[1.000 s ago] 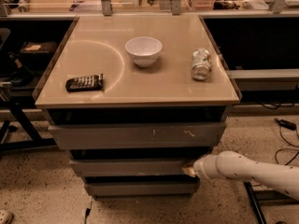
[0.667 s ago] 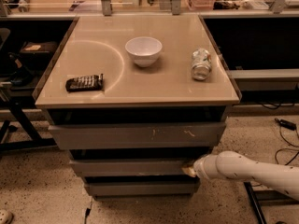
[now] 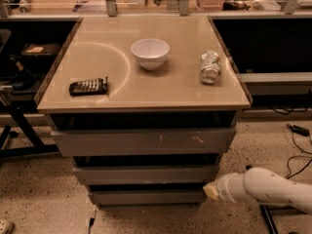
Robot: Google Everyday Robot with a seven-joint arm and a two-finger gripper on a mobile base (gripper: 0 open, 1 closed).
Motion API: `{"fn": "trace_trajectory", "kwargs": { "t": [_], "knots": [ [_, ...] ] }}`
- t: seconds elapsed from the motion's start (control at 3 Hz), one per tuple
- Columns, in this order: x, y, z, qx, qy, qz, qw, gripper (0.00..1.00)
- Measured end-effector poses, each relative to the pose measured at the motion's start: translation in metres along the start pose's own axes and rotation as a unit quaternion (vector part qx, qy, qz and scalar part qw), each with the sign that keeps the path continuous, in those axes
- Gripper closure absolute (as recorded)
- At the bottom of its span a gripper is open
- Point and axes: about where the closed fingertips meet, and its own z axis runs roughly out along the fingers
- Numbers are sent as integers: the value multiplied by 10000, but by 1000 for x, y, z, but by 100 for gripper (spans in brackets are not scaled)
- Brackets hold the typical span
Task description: Close middle drawer
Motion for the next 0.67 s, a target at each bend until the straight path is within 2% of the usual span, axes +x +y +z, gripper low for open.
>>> {"fn": "trace_trajectory", "kwargs": {
  "t": [0.33,0.67],
  "knots": [
    [45,29,-63,174,388,756,9962,100],
    [60,47,-87,280,557,795,9949,82]
  ]
}}
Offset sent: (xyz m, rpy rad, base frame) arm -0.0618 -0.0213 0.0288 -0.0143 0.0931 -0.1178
